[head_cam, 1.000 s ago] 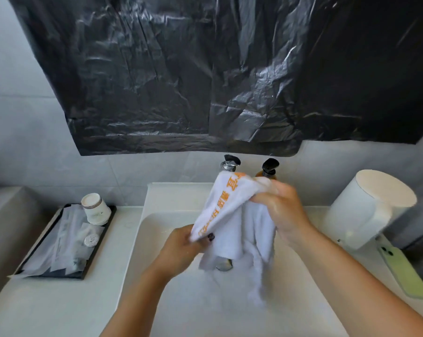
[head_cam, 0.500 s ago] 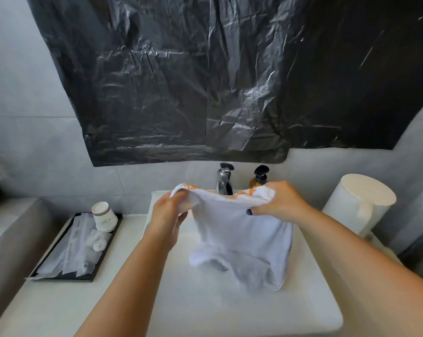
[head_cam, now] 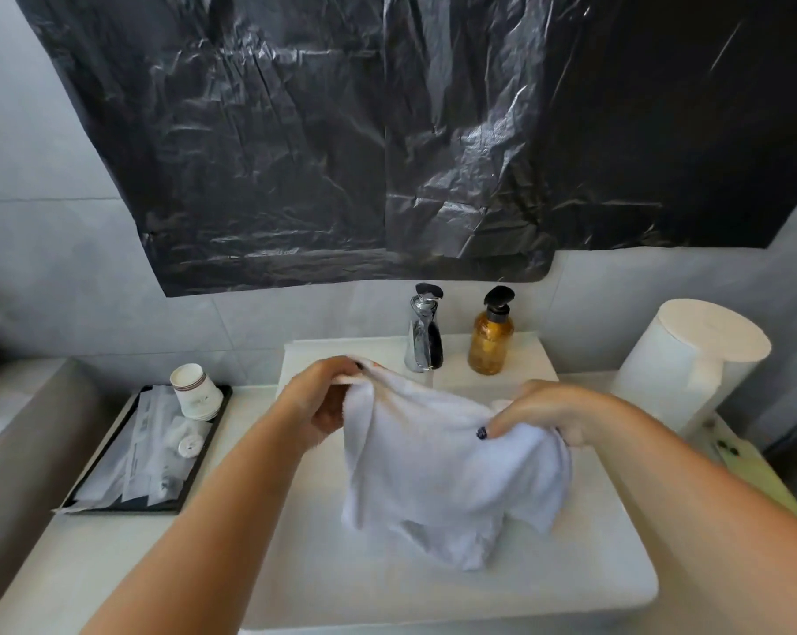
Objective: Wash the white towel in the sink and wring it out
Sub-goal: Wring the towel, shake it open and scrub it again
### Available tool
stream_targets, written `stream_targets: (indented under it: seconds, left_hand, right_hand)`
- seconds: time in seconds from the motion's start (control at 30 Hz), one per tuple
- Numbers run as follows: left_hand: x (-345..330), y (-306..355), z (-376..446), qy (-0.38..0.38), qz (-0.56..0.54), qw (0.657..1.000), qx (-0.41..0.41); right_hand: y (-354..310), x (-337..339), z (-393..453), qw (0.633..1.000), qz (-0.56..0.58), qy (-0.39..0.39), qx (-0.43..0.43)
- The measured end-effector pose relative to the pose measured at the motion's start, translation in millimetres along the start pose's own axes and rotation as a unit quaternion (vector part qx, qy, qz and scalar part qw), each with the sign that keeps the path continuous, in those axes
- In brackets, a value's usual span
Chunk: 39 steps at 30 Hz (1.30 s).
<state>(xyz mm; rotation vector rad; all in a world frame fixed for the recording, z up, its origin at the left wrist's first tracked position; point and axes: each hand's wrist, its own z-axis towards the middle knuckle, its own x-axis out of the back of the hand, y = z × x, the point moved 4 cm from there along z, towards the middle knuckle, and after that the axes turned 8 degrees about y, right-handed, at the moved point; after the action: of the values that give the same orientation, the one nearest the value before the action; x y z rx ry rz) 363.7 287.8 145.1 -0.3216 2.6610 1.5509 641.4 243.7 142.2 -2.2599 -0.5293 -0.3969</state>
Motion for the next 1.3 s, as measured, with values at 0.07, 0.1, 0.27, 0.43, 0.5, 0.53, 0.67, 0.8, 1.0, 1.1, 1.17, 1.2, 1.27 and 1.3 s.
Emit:
stream_targets:
  seconds: [0.07, 0.1, 0.27, 0.43, 0.5, 0.53, 0.67, 0.8, 1.0, 1.1, 1.17, 1.2, 1.27, 1.3]
  left_hand:
    - [0.4, -33.0, 16.0, 0.005, -0.121, 0.991, 0.055]
    - [0.2, -50.0, 21.5, 0.011, -0.148, 0.987, 0.064]
    - [7.4, -131.9, 35.0, 0.071, 0.17, 0.982, 0.031]
    - [2.7, -174.5, 34.9, 0.04, 0.576, 0.807, -0.127]
    - [1.8, -176.1, 33.4, 0.068, 0.633, 0.754, -0.162]
    - [2.7, -176.1, 33.7, 0.084, 0.645, 0.741, -0.167]
    - [11.3, -177.0, 32.3, 0.103, 0.633, 0.749, -0.165]
    - [22.5, -152.1, 16.3, 0.118, 0.426, 0.876, -0.191]
    - [2.5, -63.8, -5.8, 0.162, 0.232, 0.928, -0.241]
    - [6.8, -26.5, -14.5, 0.138, 0.135, 0.968, -0.159]
    - [10.2, -7.7, -22.6, 0.034, 0.097, 0.99, -0.096]
    - [14.1, 0.7, -27.4, -0.009, 0.103, 0.992, -0.079]
    - [24.0, 15.6, -31.5, -0.023, 0.14, 0.986, -0.083]
    - [28.5, 23.8, -33.6, -0.005, 0.157, 0.982, -0.101]
  right_hand:
    - [24.4, -12.2, 35.9, 0.988, 0.137, 0.062, -0.02]
    - [34.2, -16.6, 50.4, 0.971, 0.216, 0.102, -0.015]
    - [94.6, -36.4, 69.1, 0.961, 0.14, 0.237, -0.033]
    - [137.9, -68.8, 66.9, 0.97, -0.091, 0.219, 0.051]
    - [139.3, -79.3, 67.9, 0.956, -0.183, 0.206, 0.099]
    - [137.5, -81.8, 67.5, 0.95, -0.205, 0.209, 0.109]
    - [131.8, -77.2, 62.2, 0.932, -0.177, 0.27, 0.164]
    - [114.5, -61.1, 42.2, 0.911, -0.096, 0.352, 0.191]
    - [44.5, -20.3, 9.3, 0.938, 0.141, 0.297, 0.108]
    - [16.4, 8.7, -12.2, 0.939, 0.272, 0.183, 0.108]
    - [4.2, 30.5, -25.2, 0.953, 0.2, 0.184, 0.136]
    - [-1.2, 40.7, -30.8, 0.955, 0.153, 0.204, 0.152]
    - [-10.8, 58.9, -36.7, 0.948, 0.053, 0.257, 0.178]
    - [-14.1, 65.0, -38.2, 0.942, -0.003, 0.281, 0.184]
